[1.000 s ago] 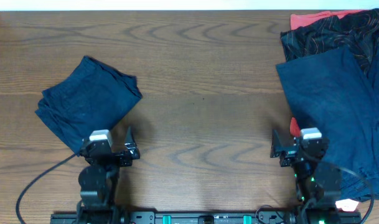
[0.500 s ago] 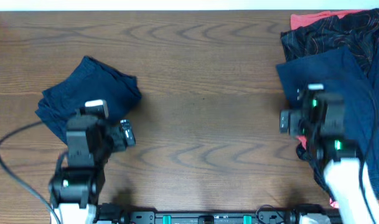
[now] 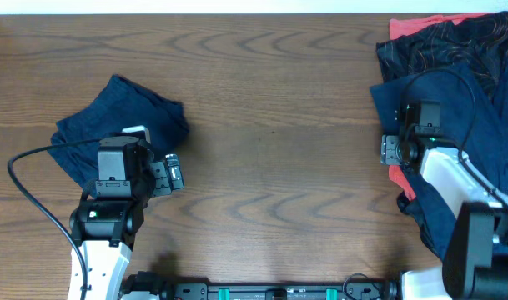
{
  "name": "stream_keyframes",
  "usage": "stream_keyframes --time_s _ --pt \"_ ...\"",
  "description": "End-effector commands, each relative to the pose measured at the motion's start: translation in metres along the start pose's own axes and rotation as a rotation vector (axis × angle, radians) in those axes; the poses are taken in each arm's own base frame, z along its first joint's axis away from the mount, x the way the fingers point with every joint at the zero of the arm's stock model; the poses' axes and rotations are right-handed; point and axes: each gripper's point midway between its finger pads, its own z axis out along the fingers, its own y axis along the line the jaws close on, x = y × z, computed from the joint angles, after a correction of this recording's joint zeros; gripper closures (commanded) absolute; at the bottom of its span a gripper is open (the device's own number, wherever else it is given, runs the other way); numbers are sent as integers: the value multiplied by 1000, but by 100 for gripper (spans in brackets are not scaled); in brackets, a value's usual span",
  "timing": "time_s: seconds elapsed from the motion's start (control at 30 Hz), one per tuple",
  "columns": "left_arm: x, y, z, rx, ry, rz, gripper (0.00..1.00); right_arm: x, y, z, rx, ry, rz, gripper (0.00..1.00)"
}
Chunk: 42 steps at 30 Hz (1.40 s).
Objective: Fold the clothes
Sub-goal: 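Grasp the navy shorts on the right pile with the right gripper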
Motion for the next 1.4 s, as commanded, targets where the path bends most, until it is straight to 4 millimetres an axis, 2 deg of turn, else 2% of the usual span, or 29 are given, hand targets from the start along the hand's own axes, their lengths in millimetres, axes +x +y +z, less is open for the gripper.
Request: stream_keyframes --time_s 0.0,0.13,0.3,0.43,0.6,0.63,0.73,0.8,0.87,0.97,1.1,1.17,1.23,1.27,1.37 --pt "-7 1 -4 -4 -18 -9 2 -2 -6 10 31 6 12 42" --pt "-7 1 -4 -4 -18 -9 2 1 -4 20 31 22 9 59" --pt "-7 1 -4 -4 -18 -9 2 -7 -5 19 32 -9 16 75" --pt "-7 1 -4 -4 -18 -9 2 -19 -7 9 34 -51 24 86" --pt "-7 1 -4 -3 -18 -9 2 -37 -11 -9 36 -119 38 88" --pt "-7 1 -4 -4 -18 -9 2 -40 -12 -13 36 -131 41 98" --pt "-7 1 -4 -4 -18 -9 2 -45 -5 -20 -5 -154 39 99" --pt "-8 0 -4 -3 -23 -9 2 -49 12 -26 -98 -173 28 99" --pt "-10 0 -4 -1 -29 -10 2 -55 41 -42 -254 -206 7 99" --pt "-12 0 -4 0 -36 -10 2 -72 86 -86 -496 -282 54 99" --pt "-16 -1 -5 4 -55 -11 2 -101 131 -148 -690 -421 140 99" --pt "-19 -2 -5 6 -65 -11 2 -106 153 -163 -737 -463 110 99" --pt "-24 -3 -5 11 -88 -12 2 -104 177 -166 -732 -479 79 99" --pt "-26 -3 -5 12 -94 -12 2 -104 180 -165 -727 -478 82 99" --pt "-34 -5 -6 19 -129 -13 2 -105 209 -164 -745 -488 108 99"
